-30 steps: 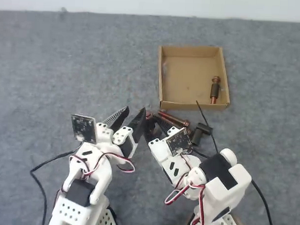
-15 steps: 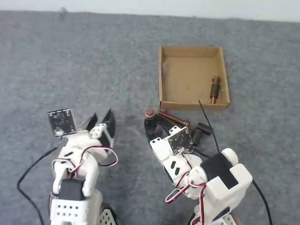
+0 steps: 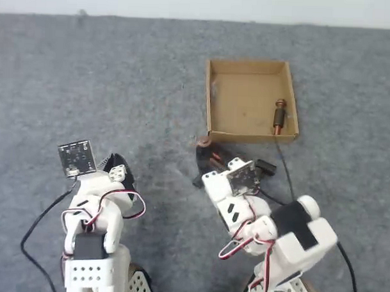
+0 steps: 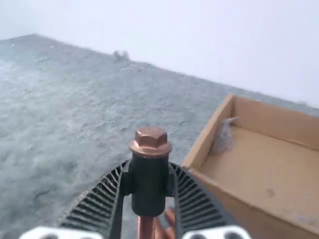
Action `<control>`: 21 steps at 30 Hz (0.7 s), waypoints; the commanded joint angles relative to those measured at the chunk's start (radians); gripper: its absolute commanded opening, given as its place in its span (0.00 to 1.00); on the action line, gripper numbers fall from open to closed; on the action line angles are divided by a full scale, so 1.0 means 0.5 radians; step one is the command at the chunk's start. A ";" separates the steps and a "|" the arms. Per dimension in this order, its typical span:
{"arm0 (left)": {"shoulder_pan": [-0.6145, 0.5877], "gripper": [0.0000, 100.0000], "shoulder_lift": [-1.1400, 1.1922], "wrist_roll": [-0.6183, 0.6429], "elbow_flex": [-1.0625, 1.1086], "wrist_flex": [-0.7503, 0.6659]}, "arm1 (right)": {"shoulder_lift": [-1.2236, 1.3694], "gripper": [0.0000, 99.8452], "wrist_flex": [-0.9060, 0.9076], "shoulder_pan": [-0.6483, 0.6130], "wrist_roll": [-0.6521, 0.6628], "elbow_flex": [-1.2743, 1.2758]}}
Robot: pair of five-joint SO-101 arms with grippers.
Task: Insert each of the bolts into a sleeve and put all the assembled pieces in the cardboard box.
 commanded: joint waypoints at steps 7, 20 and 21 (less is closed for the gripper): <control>-0.012 0.01 0.025 -0.037 -0.017 0.068 | -0.717 0.01 0.379 0.158 0.012 0.120; -0.012 0.01 0.025 -0.417 -0.017 0.276 | -1.993 0.01 2.042 0.287 0.012 -0.055; -0.012 0.01 0.025 -0.417 -0.017 0.279 | -2.061 0.01 2.242 0.287 0.015 -0.117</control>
